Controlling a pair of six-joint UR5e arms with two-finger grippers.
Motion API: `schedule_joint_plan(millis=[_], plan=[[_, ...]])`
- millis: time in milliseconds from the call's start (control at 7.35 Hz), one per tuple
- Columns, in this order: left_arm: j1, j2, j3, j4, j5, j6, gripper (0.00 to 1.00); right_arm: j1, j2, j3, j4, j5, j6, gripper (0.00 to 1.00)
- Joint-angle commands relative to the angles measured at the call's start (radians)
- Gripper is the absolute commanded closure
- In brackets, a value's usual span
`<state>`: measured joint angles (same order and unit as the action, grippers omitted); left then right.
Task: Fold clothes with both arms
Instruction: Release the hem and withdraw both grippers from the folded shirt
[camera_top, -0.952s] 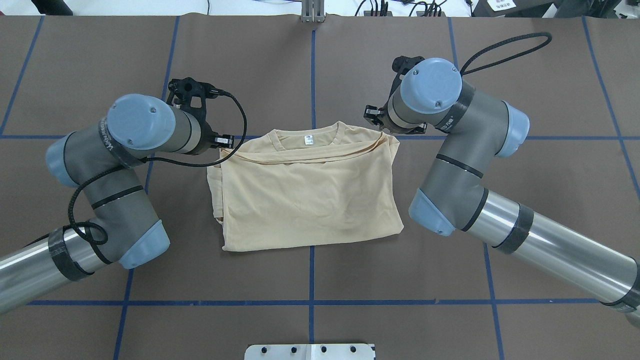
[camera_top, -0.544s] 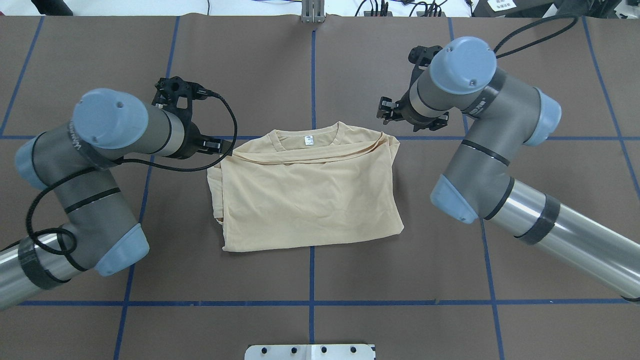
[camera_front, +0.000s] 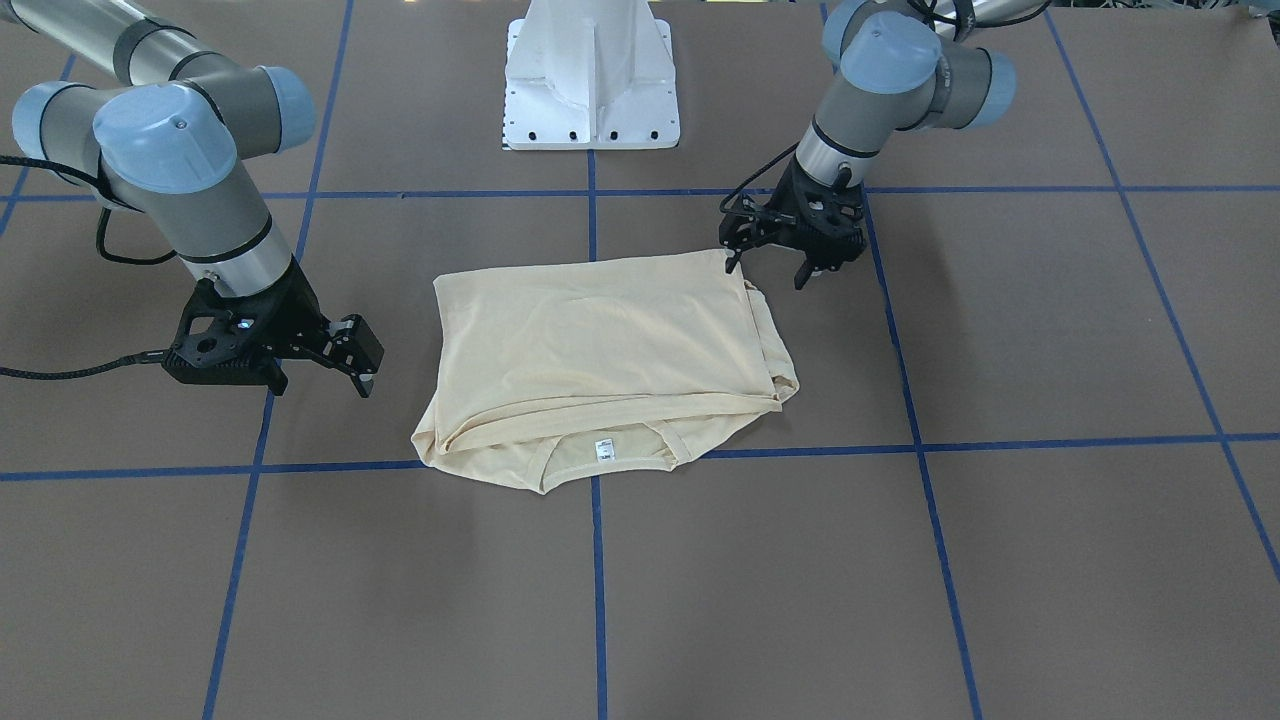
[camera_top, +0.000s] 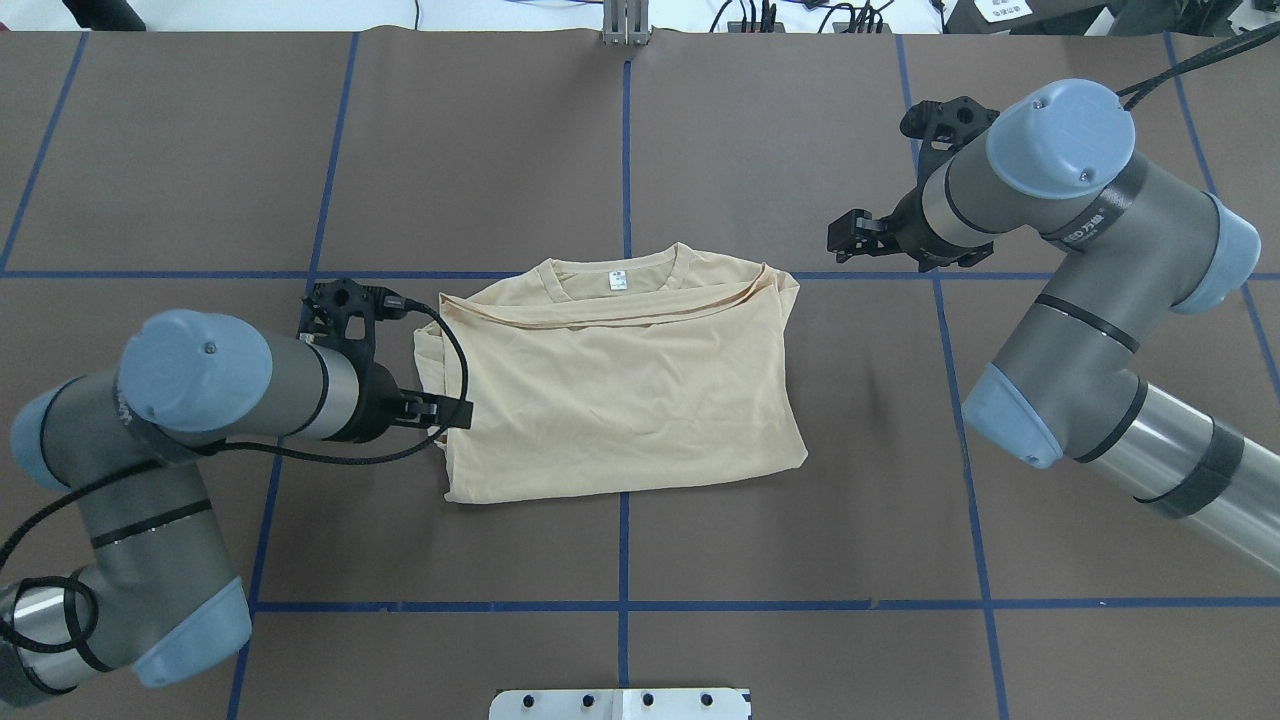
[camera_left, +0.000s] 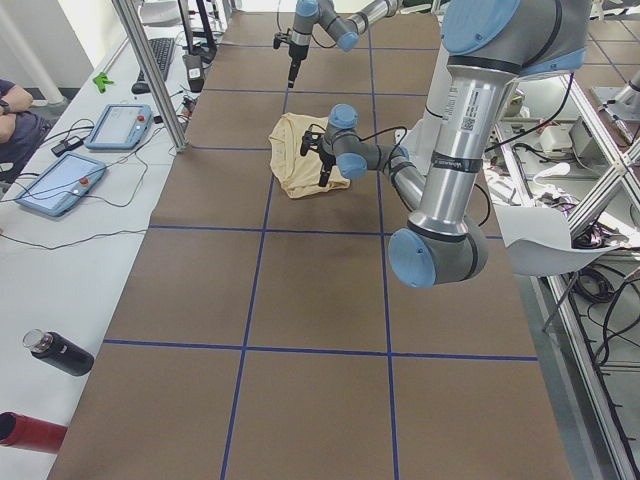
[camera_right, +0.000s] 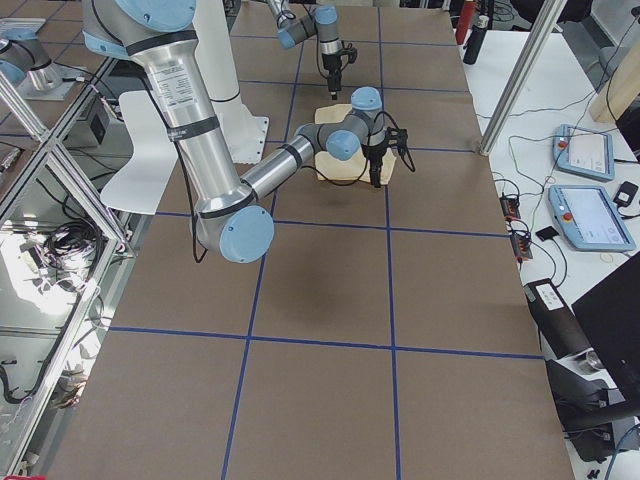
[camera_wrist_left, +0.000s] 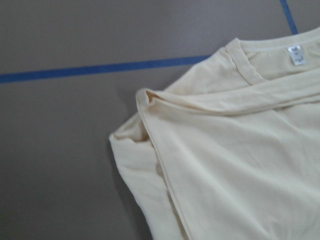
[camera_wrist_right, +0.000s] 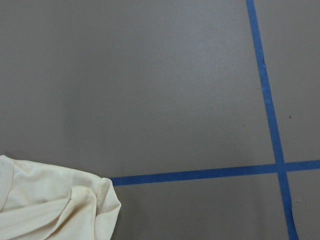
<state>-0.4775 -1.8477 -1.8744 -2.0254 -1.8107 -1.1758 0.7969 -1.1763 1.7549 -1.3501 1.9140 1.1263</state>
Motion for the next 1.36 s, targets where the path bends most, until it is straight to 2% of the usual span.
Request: schedule_joint_plan(millis=[0, 272, 952, 1225], plan=[[0.092, 0.004, 0.012, -0.012, 0.007, -0.048, 0.02, 0.004, -0.002, 0.002, 0.0, -0.003, -0.003, 0.0], [0.108, -0.007, 0.015, -0.01, 0.005, -0.048, 0.25, 0.004, 0.0, 0.002, 0.0, -0.004, -0.003, 0.0], [0.106, -0.008, 0.03, -0.006, 0.01, -0.042, 0.26, 0.002, -0.003, 0.0, 0.002, -0.004, -0.003, 0.0], [0.106, -0.01, 0.04, -0.004, 0.028, -0.044, 0.43, 0.002, -0.005, 0.0, 0.002, -0.004, -0.003, 0.0]])
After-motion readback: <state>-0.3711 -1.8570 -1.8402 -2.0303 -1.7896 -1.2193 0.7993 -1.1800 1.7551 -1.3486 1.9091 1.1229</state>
